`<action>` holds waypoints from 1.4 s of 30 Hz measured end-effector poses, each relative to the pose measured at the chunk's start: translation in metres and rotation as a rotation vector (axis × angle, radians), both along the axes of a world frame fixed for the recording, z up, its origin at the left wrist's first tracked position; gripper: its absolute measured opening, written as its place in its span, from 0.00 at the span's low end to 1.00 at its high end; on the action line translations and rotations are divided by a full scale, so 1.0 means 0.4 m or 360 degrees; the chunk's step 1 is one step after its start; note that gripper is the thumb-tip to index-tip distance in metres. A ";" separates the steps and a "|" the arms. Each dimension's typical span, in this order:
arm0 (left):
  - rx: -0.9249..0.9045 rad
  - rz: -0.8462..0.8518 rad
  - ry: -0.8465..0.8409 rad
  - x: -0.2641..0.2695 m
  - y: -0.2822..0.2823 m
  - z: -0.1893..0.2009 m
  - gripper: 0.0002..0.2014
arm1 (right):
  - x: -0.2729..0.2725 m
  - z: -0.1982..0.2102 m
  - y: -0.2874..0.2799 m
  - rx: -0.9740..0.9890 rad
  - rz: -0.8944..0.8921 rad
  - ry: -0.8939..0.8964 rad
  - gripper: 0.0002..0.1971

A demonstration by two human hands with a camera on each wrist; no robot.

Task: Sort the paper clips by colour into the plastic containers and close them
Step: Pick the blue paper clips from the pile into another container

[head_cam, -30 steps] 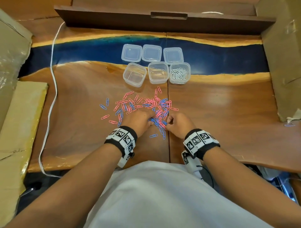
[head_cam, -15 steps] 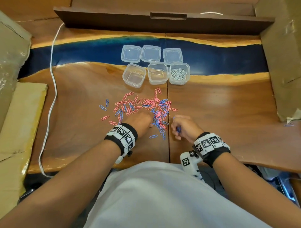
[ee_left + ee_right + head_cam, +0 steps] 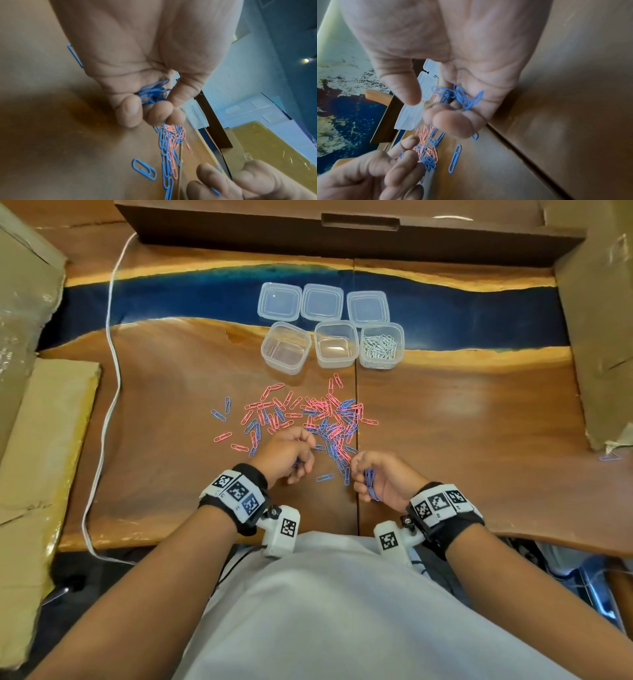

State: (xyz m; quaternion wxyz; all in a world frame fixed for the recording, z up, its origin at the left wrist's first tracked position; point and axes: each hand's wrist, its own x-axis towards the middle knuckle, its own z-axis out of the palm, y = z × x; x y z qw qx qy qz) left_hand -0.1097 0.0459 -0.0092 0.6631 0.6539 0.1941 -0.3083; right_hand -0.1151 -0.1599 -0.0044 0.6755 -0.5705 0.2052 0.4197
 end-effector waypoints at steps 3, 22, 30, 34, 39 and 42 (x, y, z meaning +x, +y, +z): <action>-0.0047 -0.0035 0.0056 -0.003 0.000 0.000 0.18 | 0.000 -0.003 0.002 -0.0165 0.0007 0.0054 0.21; 0.1337 -0.1320 -0.0761 -0.038 -0.066 -0.058 0.06 | -0.012 -0.024 0.061 -0.1525 0.0899 -0.0841 0.14; 0.0982 -0.0925 -0.0544 -0.031 -0.017 -0.033 0.07 | -0.012 -0.005 0.085 -0.1571 0.1113 -0.0780 0.05; 0.0633 -0.0558 -0.0346 -0.013 0.010 0.000 0.09 | -0.019 0.009 0.082 -0.1522 0.1253 -0.0870 0.09; -0.0003 0.0101 -0.0007 0.010 0.031 0.014 0.05 | 0.013 0.032 0.081 -0.1074 0.0772 -0.0497 0.12; -0.0149 0.0260 0.0020 0.048 0.025 0.042 0.11 | 0.077 0.060 0.090 -0.0369 0.0008 0.0057 0.09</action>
